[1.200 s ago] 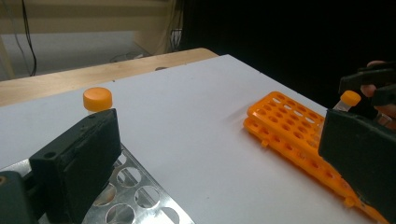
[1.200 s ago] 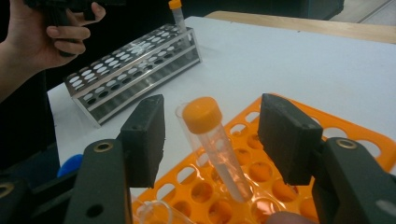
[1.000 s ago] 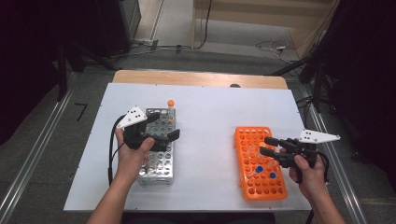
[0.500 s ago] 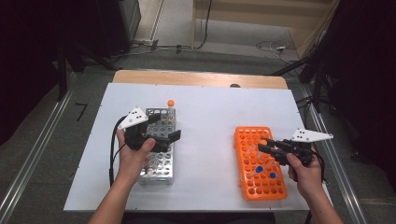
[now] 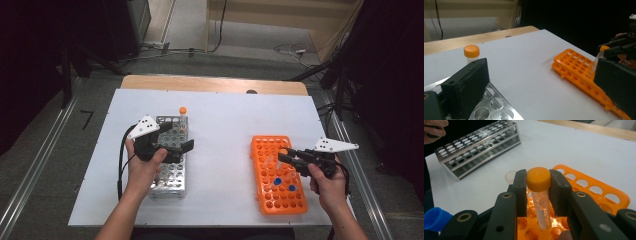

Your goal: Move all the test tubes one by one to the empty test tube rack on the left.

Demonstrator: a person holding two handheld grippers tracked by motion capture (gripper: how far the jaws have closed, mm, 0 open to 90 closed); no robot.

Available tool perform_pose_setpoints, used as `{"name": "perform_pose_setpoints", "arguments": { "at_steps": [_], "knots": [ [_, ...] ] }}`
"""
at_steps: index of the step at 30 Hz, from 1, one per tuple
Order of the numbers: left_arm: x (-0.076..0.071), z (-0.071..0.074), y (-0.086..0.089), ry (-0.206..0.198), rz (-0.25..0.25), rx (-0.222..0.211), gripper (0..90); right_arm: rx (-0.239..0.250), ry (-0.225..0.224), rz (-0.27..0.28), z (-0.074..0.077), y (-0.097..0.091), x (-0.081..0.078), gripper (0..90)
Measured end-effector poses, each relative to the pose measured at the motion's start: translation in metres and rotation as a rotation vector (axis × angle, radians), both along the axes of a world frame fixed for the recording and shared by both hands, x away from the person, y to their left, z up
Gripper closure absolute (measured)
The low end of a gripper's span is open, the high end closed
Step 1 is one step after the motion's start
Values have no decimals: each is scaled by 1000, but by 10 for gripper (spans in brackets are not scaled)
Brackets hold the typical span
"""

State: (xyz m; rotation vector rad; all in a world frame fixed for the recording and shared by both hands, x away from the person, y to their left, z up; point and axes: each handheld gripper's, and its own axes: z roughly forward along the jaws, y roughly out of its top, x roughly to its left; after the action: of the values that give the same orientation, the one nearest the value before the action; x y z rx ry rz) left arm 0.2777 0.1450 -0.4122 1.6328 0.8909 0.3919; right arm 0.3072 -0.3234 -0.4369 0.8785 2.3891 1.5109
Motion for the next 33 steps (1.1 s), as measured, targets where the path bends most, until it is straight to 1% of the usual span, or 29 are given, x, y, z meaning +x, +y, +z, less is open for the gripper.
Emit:
{"name": "perform_pose_setpoints", "arguments": {
  "at_steps": [2, 4, 6, 7, 11, 18, 23, 27, 31, 33],
  "knots": [
    [0, 0, 0, -1, -1, 0, 1, 21, 17, 6, -1, -2, 2, 665],
    [0, 0, -1, 1, 0, 1, 2, 31, 22, 15, -2, -3, 3, 650],
    [0, 0, -1, 2, -3, 0, 1, 42, 31, 33, -3, -5, 4, 596],
    [0, 0, -1, 2, -3, 0, 2, 37, 34, 42, -4, -6, 5, 590],
    [0, 0, -1, 2, -3, -1, 2, 31, 53, 51, -9, -8, 8, 588],
    [0, -1, -1, 3, -4, -4, 2, 13, 78, 75, -20, -11, 14, 601],
    [0, -1, -2, 4, -4, -4, 2, -14, 89, 93, -25, -11, 17, 616],
    [0, -1, -2, 4, -4, -1, 2, -24, 109, 98, -30, -12, 19, 625],
    [0, -1, -2, 3, -3, -3, 2, -35, 117, 106, -33, -12, 20, 635],
    [0, -1, -2, 3, -3, -1, 2, -51, 119, 112, -35, -11, 21, 645]
  ]
}}
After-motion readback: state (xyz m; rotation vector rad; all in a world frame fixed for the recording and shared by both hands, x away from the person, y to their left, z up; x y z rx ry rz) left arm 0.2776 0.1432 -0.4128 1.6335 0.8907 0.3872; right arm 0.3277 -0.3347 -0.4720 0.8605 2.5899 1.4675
